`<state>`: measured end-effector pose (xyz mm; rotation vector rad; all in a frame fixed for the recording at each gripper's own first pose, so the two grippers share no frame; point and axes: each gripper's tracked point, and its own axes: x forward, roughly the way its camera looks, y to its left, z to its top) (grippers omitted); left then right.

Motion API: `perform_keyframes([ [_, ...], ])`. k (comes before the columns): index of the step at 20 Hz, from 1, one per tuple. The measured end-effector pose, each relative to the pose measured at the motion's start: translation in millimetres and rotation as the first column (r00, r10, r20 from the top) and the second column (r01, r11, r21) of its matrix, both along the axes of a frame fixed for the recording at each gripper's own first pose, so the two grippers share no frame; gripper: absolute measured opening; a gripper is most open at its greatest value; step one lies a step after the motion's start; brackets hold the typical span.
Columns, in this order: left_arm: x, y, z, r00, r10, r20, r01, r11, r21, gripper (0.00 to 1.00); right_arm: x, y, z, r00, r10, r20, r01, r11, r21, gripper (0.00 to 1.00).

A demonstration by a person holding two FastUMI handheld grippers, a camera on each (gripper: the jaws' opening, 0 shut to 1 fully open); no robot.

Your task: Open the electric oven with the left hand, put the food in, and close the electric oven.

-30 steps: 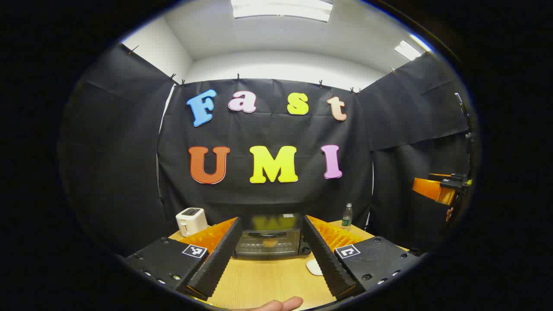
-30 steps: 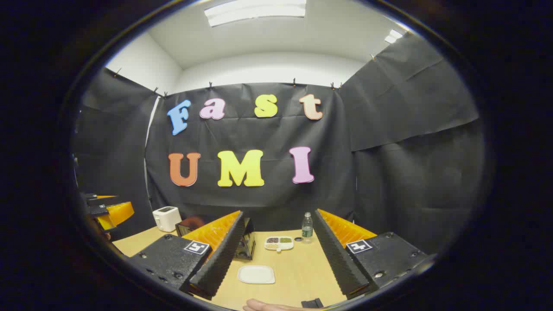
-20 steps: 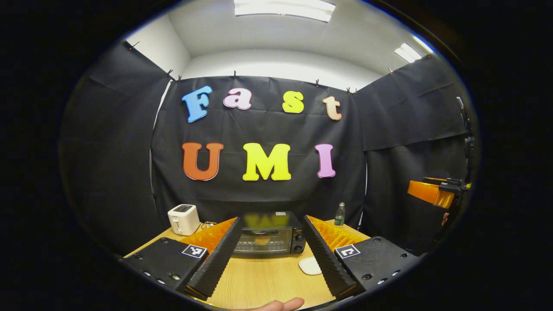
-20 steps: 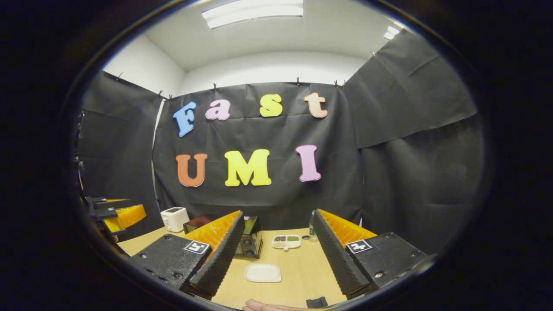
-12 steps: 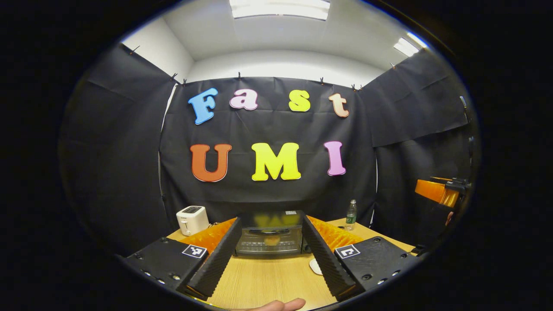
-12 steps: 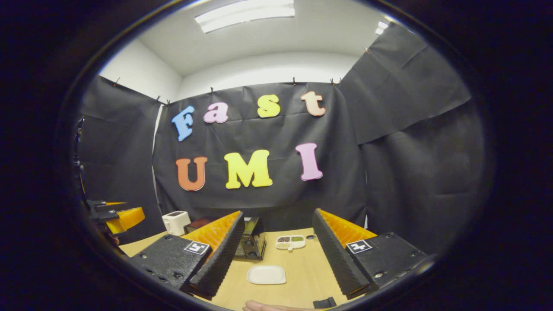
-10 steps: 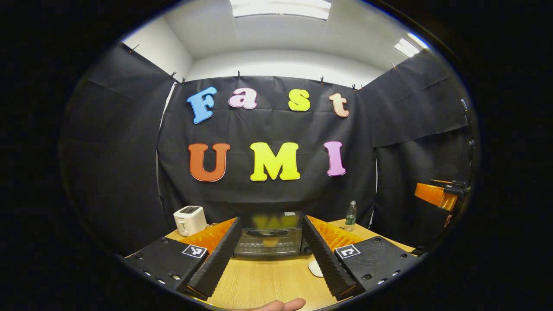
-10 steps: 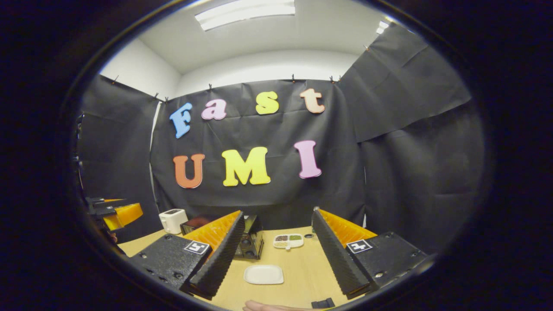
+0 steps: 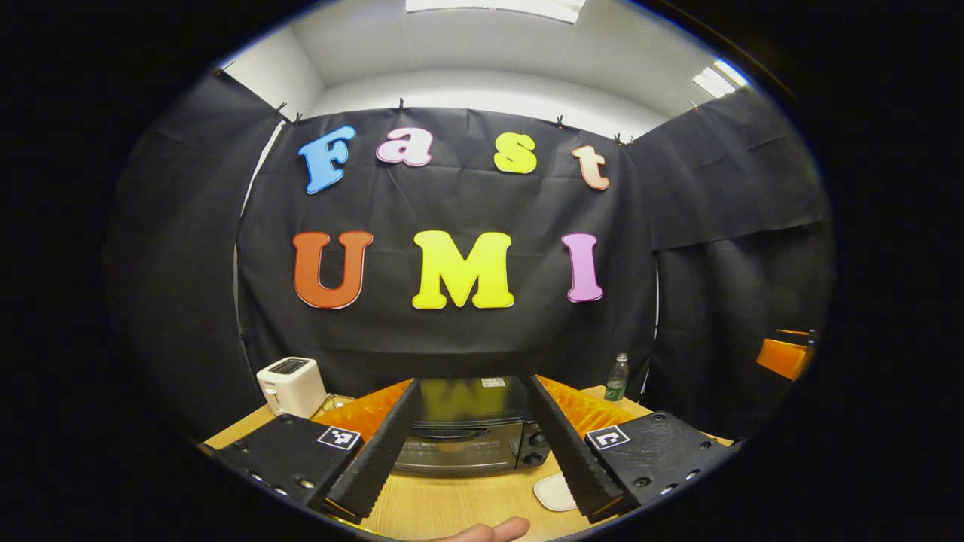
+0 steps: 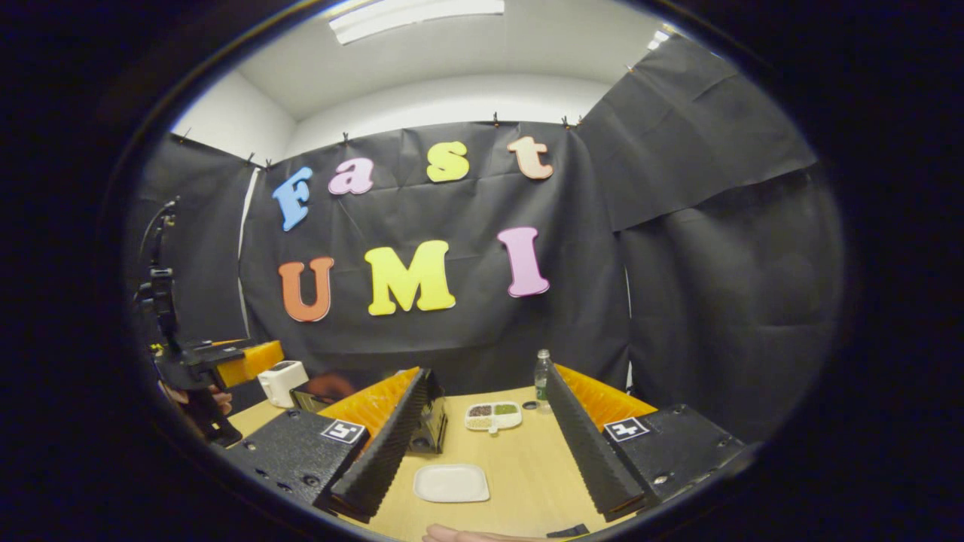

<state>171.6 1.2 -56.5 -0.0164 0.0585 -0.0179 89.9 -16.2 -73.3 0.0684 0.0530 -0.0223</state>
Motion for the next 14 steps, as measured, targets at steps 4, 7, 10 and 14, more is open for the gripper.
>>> perform_keyframes([
  [4,60.3,17.0,-40.6,0.997,0.011,-0.082,-0.011,1.000,0.001,0.93,4.8,4.7,-3.3,1.000,0.019,0.006,-0.019,1.000,0.014,0.99],
  [7,94.8,28.5,-79.8,0.980,0.025,-0.196,-0.031,0.999,-0.026,0.93,5.8,1.3,-13.6,0.999,0.029,-0.014,-0.028,0.999,0.014,0.98],
  [10,120.7,32.6,-102.6,0.970,0.033,-0.240,-0.026,0.999,0.035,0.93,2.0,-4.0,-18.3,0.999,0.024,-0.027,-0.023,0.999,0.023,0.98],
  [14,132.4,36.2,-136.4,0.947,0.041,-0.318,-0.033,0.999,0.029,0.94,-10.9,-10.3,-14.4,1.000,0.020,-0.016,-0.020,1.000,0.007,0.98],
])
